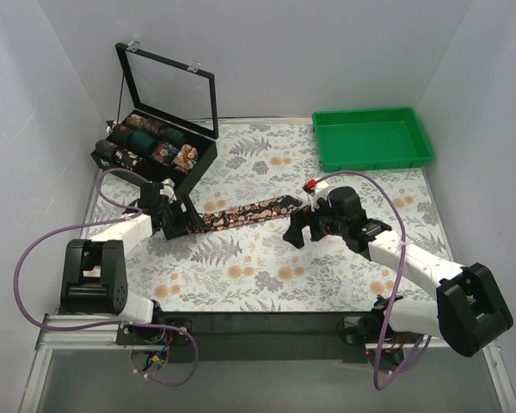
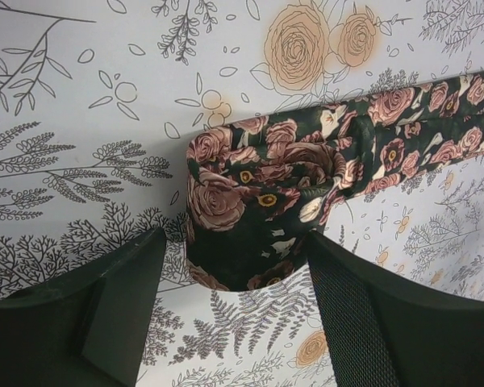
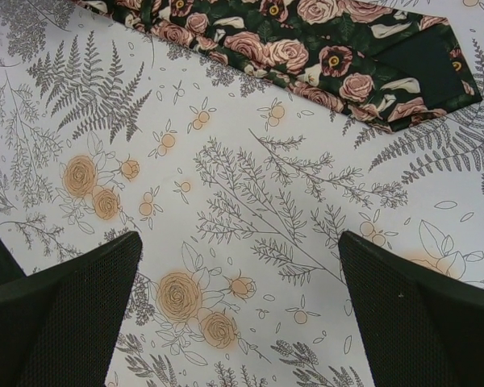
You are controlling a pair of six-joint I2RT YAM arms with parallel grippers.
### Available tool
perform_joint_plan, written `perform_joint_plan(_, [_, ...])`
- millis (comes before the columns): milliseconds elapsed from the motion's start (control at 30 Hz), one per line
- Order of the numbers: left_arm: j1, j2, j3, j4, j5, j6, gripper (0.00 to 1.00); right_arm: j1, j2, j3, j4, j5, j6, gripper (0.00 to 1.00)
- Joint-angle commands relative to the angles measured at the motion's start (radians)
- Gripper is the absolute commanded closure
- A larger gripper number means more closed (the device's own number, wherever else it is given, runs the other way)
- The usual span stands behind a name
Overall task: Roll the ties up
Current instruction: Roll the tie
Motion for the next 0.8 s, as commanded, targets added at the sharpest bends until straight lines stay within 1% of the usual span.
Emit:
perform_joint_plan(0, [-0.011,0.023,0.038,0.020,0.020,0.004,0.36,-0.003,0.012,-0.012,0.053,-0.027,-0.010,0.02])
perform_joint_plan(267, [-0.040,0.083,0.069,0.032,0.010,-0.001,0.36,-0.003,0.029,-0.013,0.061,-0.053,-0.012,0.02])
perform_joint_plan(367, [-0.046,0.104,0.078,0.034,0.007,-0.002,0.37,-0.003,0.035,-0.015,0.065,-0.057,-0.012,0.02])
perform_joint_plan(433, [-0.056,0.112,0.083,0.034,0.008,-0.005,0.41,-0.003,0.040,-0.015,0.068,-0.062,-0.010,0.02])
perform_joint_plan(500, [-0.062,0.121,0.083,0.032,0.007,-0.007,0.43,-0.003,0.046,-0.015,0.070,-0.065,-0.012,0.02])
perform_joint_plan(533, [-0.066,0.123,0.083,0.034,0.005,-0.007,0.46,-0.003,0.048,-0.016,0.074,-0.065,-0.012,0.02])
perform_joint_plan(600, [-0.069,0.124,0.083,0.034,0.004,-0.011,0.48,-0.003,0.052,-0.016,0.076,-0.068,-0.012,0.02])
perform_joint_plan(767, [-0.073,0.112,0.086,0.026,0.000,-0.014,0.62,-0.003,0.061,-0.018,0.079,-0.082,-0.010,0.02])
